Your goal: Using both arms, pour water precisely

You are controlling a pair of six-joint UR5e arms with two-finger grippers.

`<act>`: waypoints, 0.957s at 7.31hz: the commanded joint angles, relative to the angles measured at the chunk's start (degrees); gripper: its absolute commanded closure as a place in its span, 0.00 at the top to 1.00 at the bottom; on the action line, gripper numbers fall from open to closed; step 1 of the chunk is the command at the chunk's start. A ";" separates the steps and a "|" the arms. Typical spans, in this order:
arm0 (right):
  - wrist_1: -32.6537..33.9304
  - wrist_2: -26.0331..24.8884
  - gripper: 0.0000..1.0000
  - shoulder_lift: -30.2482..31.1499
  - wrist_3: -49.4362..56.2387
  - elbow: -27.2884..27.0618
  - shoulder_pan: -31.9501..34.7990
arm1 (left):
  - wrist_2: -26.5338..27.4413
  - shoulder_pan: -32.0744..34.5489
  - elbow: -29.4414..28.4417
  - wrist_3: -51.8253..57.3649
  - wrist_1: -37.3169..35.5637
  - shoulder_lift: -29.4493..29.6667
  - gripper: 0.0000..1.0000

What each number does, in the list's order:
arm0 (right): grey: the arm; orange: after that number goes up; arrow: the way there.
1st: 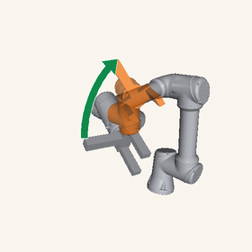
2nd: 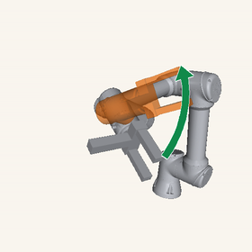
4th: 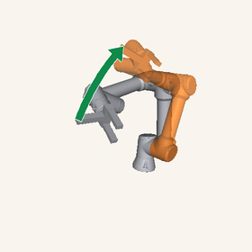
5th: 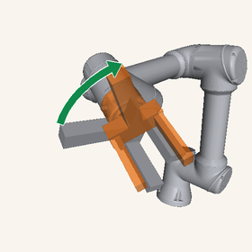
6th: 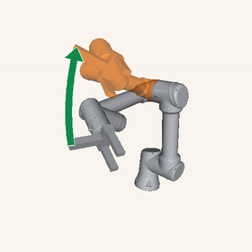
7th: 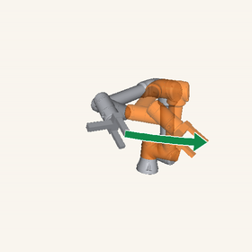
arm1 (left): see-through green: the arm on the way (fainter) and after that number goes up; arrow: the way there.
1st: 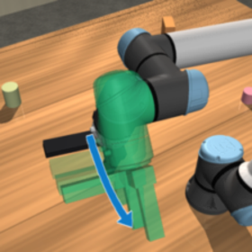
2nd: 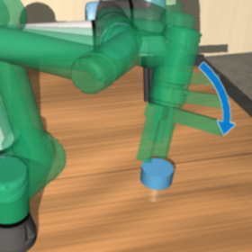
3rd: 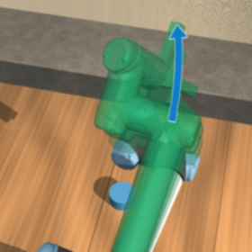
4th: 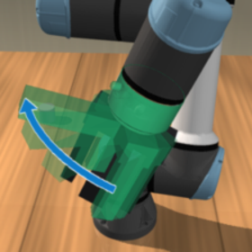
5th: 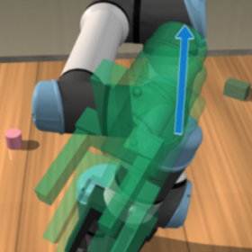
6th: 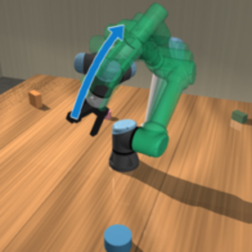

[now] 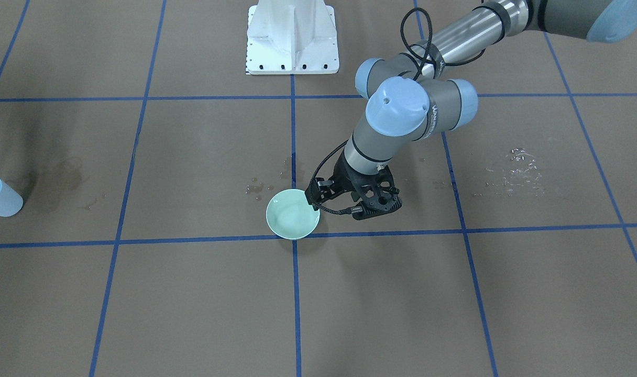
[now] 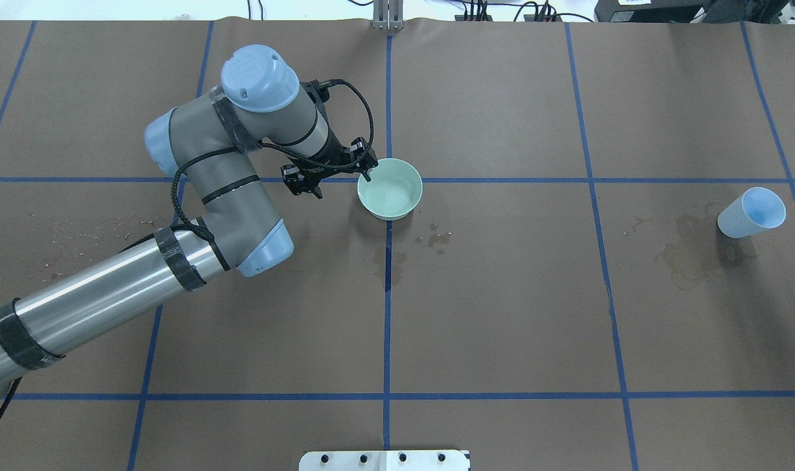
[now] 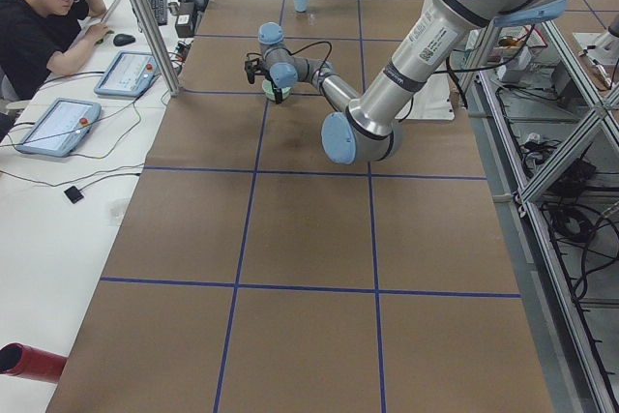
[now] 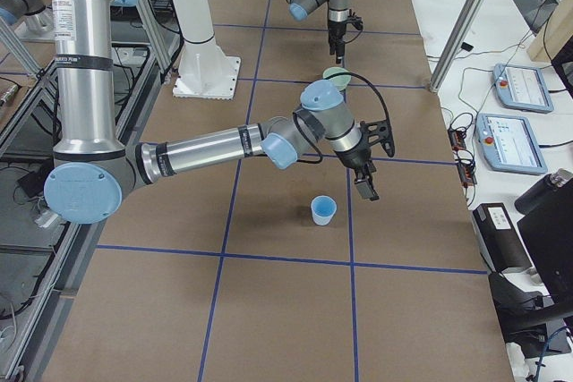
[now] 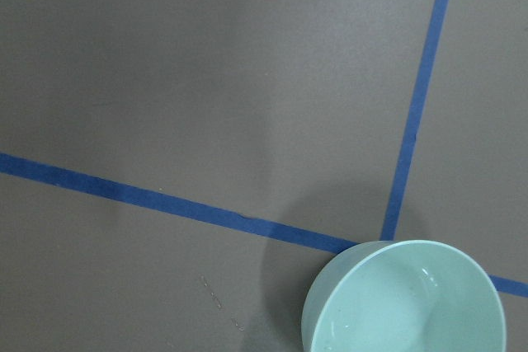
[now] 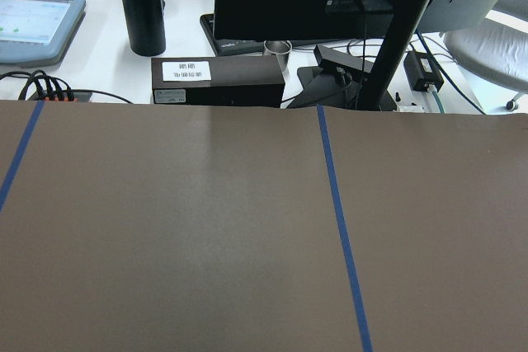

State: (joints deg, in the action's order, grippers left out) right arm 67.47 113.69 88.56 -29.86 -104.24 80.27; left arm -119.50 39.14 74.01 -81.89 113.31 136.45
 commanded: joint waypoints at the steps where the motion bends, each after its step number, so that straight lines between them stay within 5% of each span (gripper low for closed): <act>1: 13.69 8.62 1.00 -4.44 11.44 0.35 5.94 | 0.05 -1.25 -0.45 0.06 0.60 0.13 1.00; 4: 14.53 15.74 1.00 -5.23 12.54 3.59 8.05 | 3.37 -3.27 -0.88 0.06 0.86 0.57 0.96; 7: 14.53 16.82 1.00 -5.51 13.76 4.31 9.03 | 3.66 -3.45 -3.17 0.06 0.86 2.33 0.55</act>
State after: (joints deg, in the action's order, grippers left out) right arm 81.99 129.99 83.08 -16.87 -100.17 88.87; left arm -116.07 35.75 71.53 -81.89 114.11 138.37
